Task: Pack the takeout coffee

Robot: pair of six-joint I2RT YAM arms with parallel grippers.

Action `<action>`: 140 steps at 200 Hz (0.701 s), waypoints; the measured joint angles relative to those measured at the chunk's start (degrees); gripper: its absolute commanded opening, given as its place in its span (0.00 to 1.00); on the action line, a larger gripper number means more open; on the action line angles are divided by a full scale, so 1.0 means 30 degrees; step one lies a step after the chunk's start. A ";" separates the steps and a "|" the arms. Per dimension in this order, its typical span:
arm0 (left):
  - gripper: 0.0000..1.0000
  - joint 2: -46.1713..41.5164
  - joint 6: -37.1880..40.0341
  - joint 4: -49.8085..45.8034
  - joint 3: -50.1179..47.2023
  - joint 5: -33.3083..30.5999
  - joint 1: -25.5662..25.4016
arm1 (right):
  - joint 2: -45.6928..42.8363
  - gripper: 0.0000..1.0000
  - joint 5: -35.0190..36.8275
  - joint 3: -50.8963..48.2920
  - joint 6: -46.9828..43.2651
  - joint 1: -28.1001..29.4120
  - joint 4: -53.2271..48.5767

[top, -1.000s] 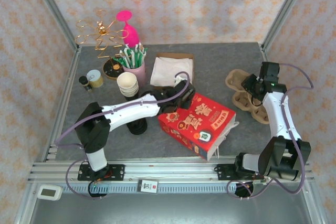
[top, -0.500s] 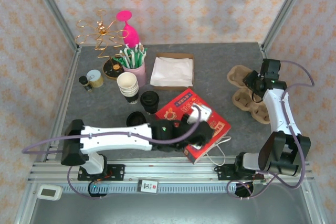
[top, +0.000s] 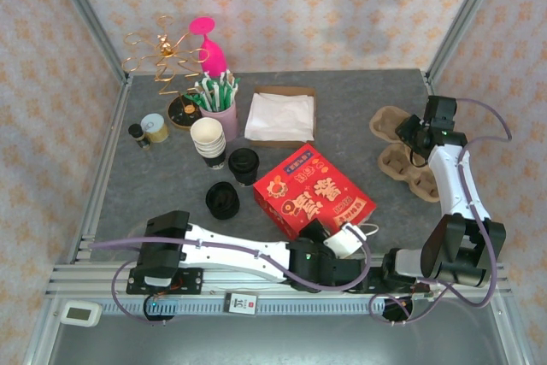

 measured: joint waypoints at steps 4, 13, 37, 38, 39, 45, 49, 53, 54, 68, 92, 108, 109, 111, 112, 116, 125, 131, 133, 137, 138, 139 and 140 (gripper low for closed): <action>0.95 0.0153 0.0087 0.0007 0.0015 -0.0168 0.0029 | 0.0000 0.37 -0.0007 0.0000 0.0000 0.0000 0.0000; 0.94 0.0590 0.0262 -0.0007 0.0146 -0.0393 0.0109 | 0.0000 0.38 -0.0007 0.0000 0.0000 0.0000 0.0000; 0.84 0.2164 0.0503 0.0007 0.0364 -0.1100 0.0357 | -0.0007 0.37 0.0000 0.0000 -0.0007 0.0000 0.0000; 0.83 0.2208 0.0525 0.0000 0.0364 -0.1129 0.0364 | -0.0007 0.37 0.0000 0.0000 -0.0007 0.0000 0.0000; 0.82 0.2295 0.0554 -0.0007 0.0364 -0.1166 0.0379 | -0.0007 0.37 0.0000 0.0000 0.0000 0.0000 0.0000; 0.76 0.2630 0.0605 -0.0036 0.0364 -0.1319 0.0488 | -0.0007 0.37 0.0000 0.0000 0.0000 0.0000 0.0000; 0.73 0.2790 0.0474 -0.0051 0.0364 -0.1362 0.0554 | -0.0007 0.37 0.0000 0.0000 0.0000 0.0000 0.0000; 0.69 0.2929 0.0634 -0.0102 0.0364 -0.1472 0.0634 | -0.0007 0.37 0.0000 0.0000 0.0000 0.0000 0.0000; 0.68 0.2958 0.0590 -0.0102 0.0364 -0.1486 0.0648 | -0.0007 0.37 -0.0007 0.0000 -0.0007 0.0000 0.0000; 0.57 0.3096 0.0619 -0.0095 0.0364 -0.1727 0.0976 | -0.0007 0.37 -0.0007 0.0000 0.0000 0.0000 0.0000; 0.35 0.2834 0.0947 0.0153 0.0576 -0.2113 0.1450 | -0.0022 0.37 0.0000 0.0000 0.0000 0.0000 -0.0007; 0.26 0.2769 0.0874 0.0182 0.1239 -0.2251 0.1698 | -0.0087 0.37 -0.0007 0.0000 -0.0007 0.0000 -0.0022; 0.25 0.2769 0.0823 0.0182 0.1275 -0.2251 0.1712 | -0.0095 0.37 -0.0007 0.0000 -0.0007 0.0000 -0.0022; 0.24 0.2769 0.0889 0.0175 0.1392 -0.2280 0.1756 | -0.0109 0.37 -0.0007 0.0000 -0.0007 0.0000 -0.0022; 0.24 0.2769 0.0925 0.0175 0.1435 -0.2288 0.1770 | -0.0109 0.37 -0.0007 0.0000 -0.0007 0.0000 -0.0022; 0.22 0.2769 0.0816 0.0189 0.1610 -0.2310 0.1785 | -0.0153 0.37 -0.0007 0.0000 -0.0007 0.0000 -0.0029; 0.17 0.2747 0.0772 0.0146 0.2106 -0.2346 0.1938 | -0.0270 0.37 -0.0007 0.0007 -0.0007 0.0000 -0.0066; 0.13 0.2703 0.0685 0.0124 0.2361 -0.2361 0.2025 | -0.0372 0.37 0.0000 0.0007 -0.0015 0.0000 -0.0109; 0.12 0.2688 0.0670 0.0102 0.2433 -0.2375 0.2047 | -0.0401 0.37 -0.0007 0.0007 -0.0015 0.0000 -0.0131; 0.10 0.2608 0.0546 0.0117 0.2550 -0.2382 0.2135 | -0.0495 0.37 0.0000 0.0022 -0.0015 0.0000 -0.0182; 0.10 0.2594 0.0576 0.0109 0.2572 -0.2382 0.2142 | -0.0503 0.37 0.0000 0.0022 -0.0015 0.0000 -0.0189; 0.09 0.2565 0.0634 0.0102 0.2601 -0.2390 0.2157 | -0.0510 0.37 0.0000 0.0022 -0.0015 0.0000 -0.0197; 0.09 0.2550 0.0612 0.0102 0.2608 -0.2390 0.2164 | -0.0539 0.37 0.0000 0.0022 -0.0015 0.0000 -0.0219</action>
